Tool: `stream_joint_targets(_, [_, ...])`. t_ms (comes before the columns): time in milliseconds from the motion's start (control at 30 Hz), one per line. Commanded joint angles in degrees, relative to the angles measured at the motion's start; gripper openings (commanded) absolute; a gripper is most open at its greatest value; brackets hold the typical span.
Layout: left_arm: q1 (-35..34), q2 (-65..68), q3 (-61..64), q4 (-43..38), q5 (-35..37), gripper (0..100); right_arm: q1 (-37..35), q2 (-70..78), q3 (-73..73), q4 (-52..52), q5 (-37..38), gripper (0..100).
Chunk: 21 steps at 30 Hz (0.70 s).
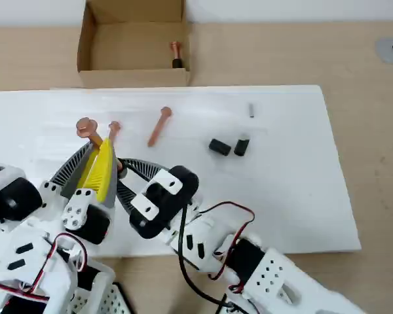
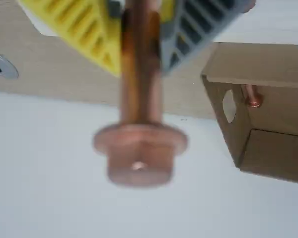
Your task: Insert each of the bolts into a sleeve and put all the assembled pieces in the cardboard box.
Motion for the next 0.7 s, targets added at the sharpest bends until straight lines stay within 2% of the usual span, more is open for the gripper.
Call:
stream_joint_targets(0, [0.18, -0.13, 0.09, 0.0, -1.41, 1, -0.48, -1.71, -0.57, -1.41, -0.62, 0.9])
stream_joint_targets(667, [0.7, -0.13, 3.69, 0.53, -5.89, 1, -0.4, -1.71, -0.66, -1.41, -0.62, 0.9])
